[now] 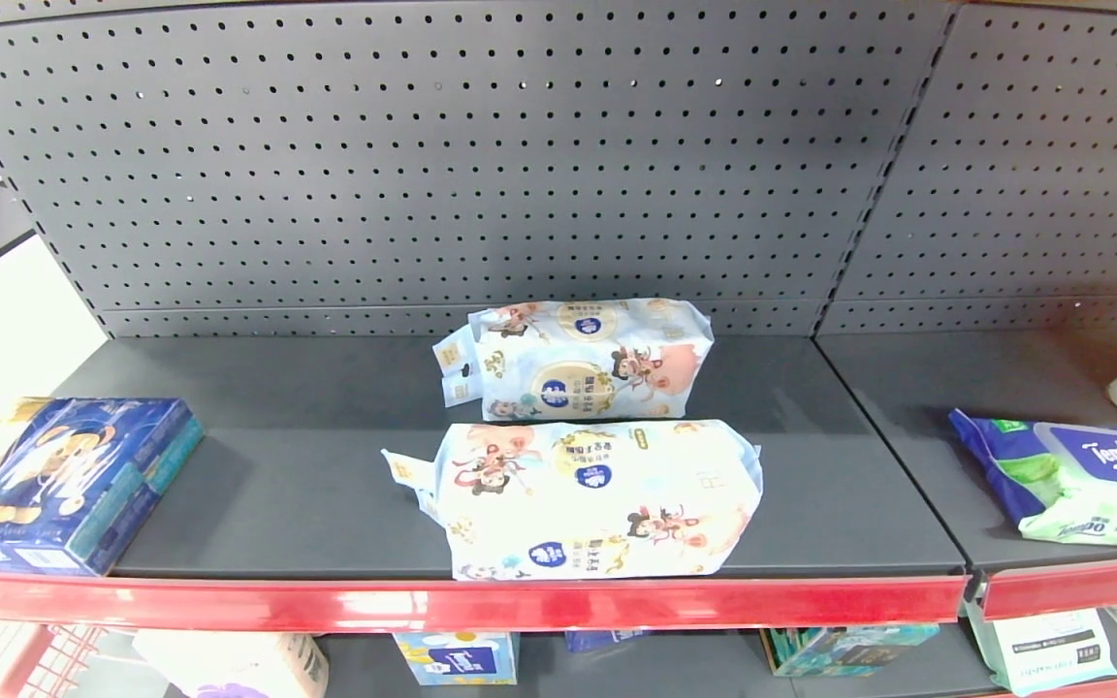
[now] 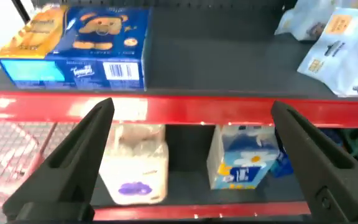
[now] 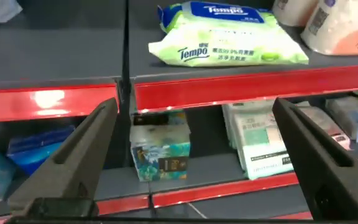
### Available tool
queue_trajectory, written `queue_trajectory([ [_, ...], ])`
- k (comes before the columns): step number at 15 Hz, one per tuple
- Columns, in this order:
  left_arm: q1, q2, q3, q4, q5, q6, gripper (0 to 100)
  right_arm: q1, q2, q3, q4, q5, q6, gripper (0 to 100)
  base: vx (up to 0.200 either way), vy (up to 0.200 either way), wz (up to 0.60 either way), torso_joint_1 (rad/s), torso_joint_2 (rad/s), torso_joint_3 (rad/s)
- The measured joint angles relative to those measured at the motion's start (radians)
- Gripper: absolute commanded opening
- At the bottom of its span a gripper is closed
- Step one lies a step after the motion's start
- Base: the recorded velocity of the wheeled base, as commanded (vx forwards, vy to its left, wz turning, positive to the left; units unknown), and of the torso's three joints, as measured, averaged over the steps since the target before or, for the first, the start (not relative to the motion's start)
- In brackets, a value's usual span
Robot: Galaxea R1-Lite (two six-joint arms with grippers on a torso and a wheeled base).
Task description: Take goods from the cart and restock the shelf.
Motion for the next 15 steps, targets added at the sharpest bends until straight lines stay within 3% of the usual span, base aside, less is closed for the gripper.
queue_trajectory([
  [3, -0.001, -0.021, 0.032, -0.034, -0.056, -0.001, 100, 0.003, -0.012, 0.005, -0.006, 0.156, 0.002, 100, 0.0, 0.0, 0.0, 0.0, 0.0, 0.0],
  [4, 0.0, -0.024, 0.033, -0.032, -0.023, 0.003, 100, 0.003, -0.013, 0.012, -0.004, 0.21, 0.005, 100, 0.0, 0.0, 0.0, 0.0, 0.0, 0.0],
  [6, -0.001, -0.027, 0.035, 0.044, 0.148, 0.02, 100, 0.002, -0.014, 0.023, 0.001, 0.194, 0.05, 100, 0.0, 0.0, 0.0, 0.0, 0.0, 0.0],
  [7, 0.0, -0.028, 0.035, 0.057, 0.181, 0.02, 100, 0.002, -0.014, 0.025, 0.001, 0.17, 0.066, 100, 0.0, 0.0, 0.0, 0.0, 0.0, 0.0],
  [9, -0.001, -0.029, 0.035, 0.06, 0.082, 0.021, 100, 0.002, -0.015, 0.026, 0.001, 0.165, 0.052, 100, 0.0, 0.0, 0.0, 0.0, 0.0, 0.0],
  [15, -0.005, -0.029, 0.035, 0.06, 0.075, 0.021, 100, 0.002, -0.016, 0.027, 0.001, 0.158, 0.046, 100, 0.0, 0.0, 0.0, 0.0, 0.0, 0.0],
])
